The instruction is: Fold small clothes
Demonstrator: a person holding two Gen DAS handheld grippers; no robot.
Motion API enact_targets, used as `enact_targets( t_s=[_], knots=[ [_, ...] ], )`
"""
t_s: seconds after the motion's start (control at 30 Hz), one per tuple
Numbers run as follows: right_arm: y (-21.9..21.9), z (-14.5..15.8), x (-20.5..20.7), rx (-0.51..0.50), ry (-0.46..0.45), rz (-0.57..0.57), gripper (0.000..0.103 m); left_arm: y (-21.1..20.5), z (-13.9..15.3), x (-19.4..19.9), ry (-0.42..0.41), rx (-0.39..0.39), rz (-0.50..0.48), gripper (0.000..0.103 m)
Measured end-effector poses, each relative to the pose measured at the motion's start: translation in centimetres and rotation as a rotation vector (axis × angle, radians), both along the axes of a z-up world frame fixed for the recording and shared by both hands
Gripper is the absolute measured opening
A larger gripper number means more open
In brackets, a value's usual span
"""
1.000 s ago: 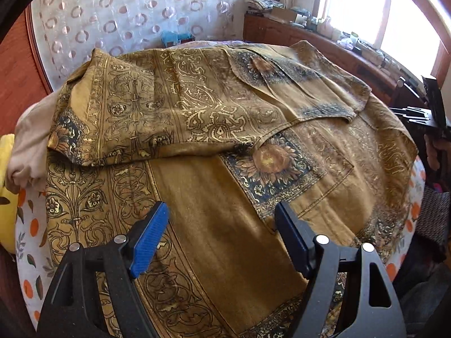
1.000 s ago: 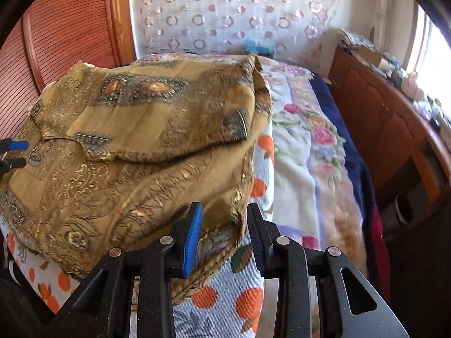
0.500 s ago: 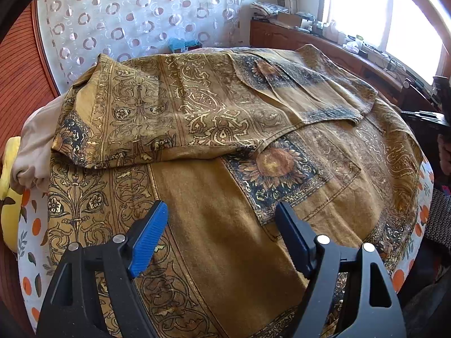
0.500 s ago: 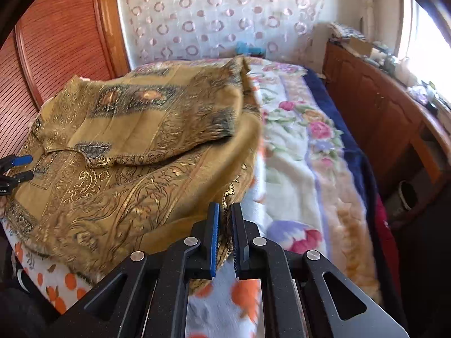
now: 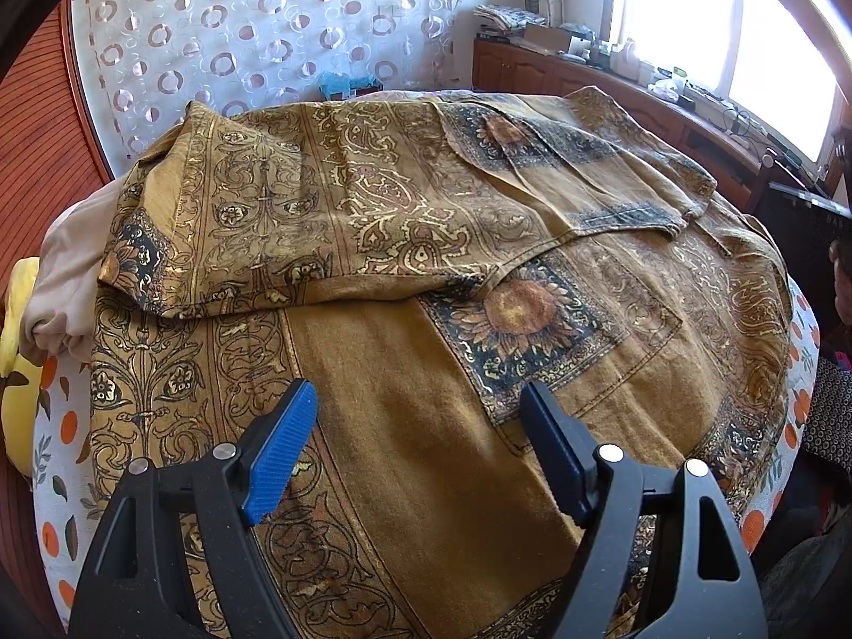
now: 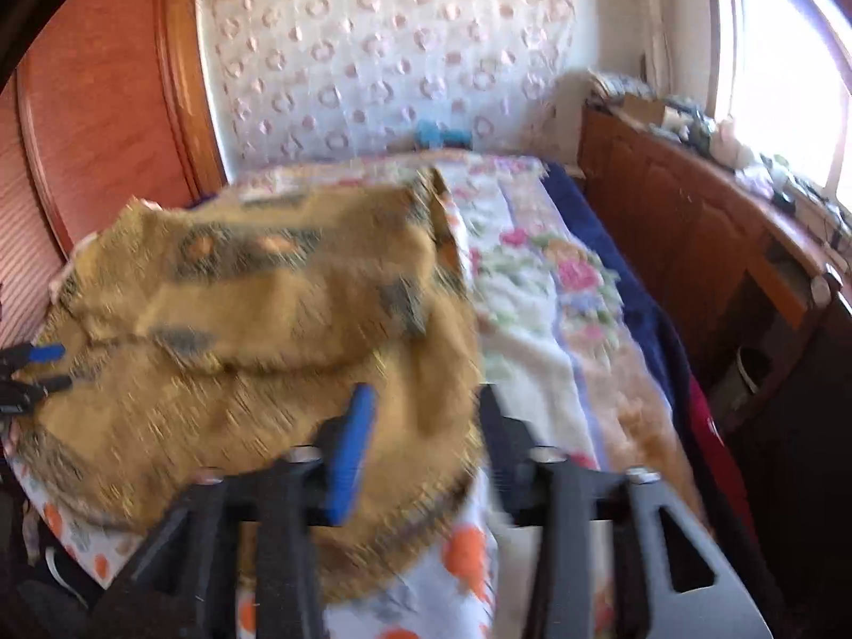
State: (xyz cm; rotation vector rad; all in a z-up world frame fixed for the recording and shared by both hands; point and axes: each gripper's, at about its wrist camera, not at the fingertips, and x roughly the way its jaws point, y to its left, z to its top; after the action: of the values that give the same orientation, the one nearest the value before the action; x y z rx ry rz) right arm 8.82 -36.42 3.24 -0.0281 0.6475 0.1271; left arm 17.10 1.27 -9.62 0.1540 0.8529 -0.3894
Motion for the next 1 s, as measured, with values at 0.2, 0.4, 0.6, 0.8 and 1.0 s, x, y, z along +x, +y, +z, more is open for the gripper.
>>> enact_targets(
  t_s=[0.2,0.4,0.6,0.8,1.0],
  knots=[
    [3.7,-0.4,3.2,-0.005,-0.025,0.036,0.061,0.0,0.0,0.0,0.0,0.001,-0.001,0.079],
    [4.4,-3.5,7.8,-0.018,0.088,0.005,0.061,1.6,1.2,0.0,0.002,-0.031,0.035,0.079],
    [4.0,-3.6,8.7,-0.027,0.088,-0.004,0.061,5.8,4.7,1.4,-0.072,-0.077,0.143,0.079],
    [4.7,-2.9,7.9,-0.087,0.075,0.001,0.061,9.3,5.7,5.3,-0.059,-0.078,0.238,0.07],
    [3.9,-2.8,8.6,-0.09,0.092,-0.011,0.061,10.3,4.1,7.6,-0.017,-0.069,0.247,0.054]
  ],
)
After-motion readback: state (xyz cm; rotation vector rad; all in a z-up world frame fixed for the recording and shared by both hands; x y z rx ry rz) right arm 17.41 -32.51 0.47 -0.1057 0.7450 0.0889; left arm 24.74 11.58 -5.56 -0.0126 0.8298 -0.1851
